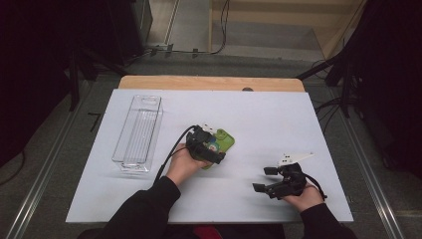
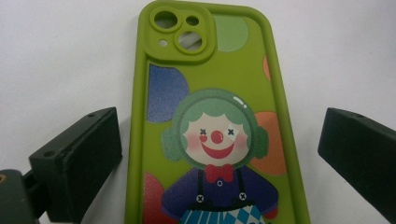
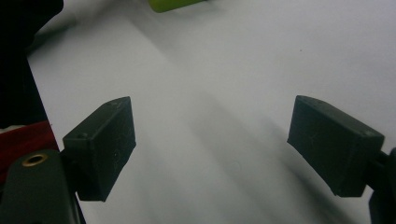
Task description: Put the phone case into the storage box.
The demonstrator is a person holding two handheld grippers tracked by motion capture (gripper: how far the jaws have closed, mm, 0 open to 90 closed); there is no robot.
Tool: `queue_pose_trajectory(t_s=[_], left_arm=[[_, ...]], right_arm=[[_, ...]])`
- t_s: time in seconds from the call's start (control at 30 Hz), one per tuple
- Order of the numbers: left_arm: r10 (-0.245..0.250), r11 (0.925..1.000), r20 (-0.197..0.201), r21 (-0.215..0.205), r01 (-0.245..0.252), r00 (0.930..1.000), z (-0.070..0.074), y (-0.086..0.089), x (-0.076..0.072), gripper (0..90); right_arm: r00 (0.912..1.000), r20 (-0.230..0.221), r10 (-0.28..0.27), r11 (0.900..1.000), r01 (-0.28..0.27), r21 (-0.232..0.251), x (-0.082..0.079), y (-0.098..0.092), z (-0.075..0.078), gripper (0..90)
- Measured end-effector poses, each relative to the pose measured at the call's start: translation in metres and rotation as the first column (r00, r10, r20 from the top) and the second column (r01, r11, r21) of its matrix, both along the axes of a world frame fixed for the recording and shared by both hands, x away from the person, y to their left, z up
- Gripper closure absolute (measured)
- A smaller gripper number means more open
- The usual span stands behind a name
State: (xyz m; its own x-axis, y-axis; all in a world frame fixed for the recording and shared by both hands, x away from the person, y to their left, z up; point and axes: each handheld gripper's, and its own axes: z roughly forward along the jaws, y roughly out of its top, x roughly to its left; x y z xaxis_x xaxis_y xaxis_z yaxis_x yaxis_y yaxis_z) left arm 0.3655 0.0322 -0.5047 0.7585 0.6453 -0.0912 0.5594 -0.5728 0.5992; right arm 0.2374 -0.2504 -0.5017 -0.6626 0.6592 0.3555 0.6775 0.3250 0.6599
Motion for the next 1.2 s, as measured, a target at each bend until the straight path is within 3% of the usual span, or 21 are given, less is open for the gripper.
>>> queue_pose_trajectory(t_s=[0.37,0.63,1.2], left_arm=[[0.039,0.9972,0.097,0.060,-0.045,0.9945,-0.004,-0.005,-0.010,7.9],[0.076,0.9956,0.112,0.045,-0.082,0.9908,-0.003,-0.004,-0.013,15.2],[0.071,0.9962,0.114,0.041,-0.076,0.9909,-0.003,-0.002,-0.013,16.6]], right_arm=[[1.0000,0.007,-0.007,1.000,0.007,-0.004,0.000,0.000,0.000,13.3],[0.9999,0.009,-0.011,1.000,0.011,-0.008,0.000,0.000,0.000,13.3],[0.9997,0.016,-0.018,1.000,0.018,-0.011,0.000,-0.001,-0.001,13.4]])
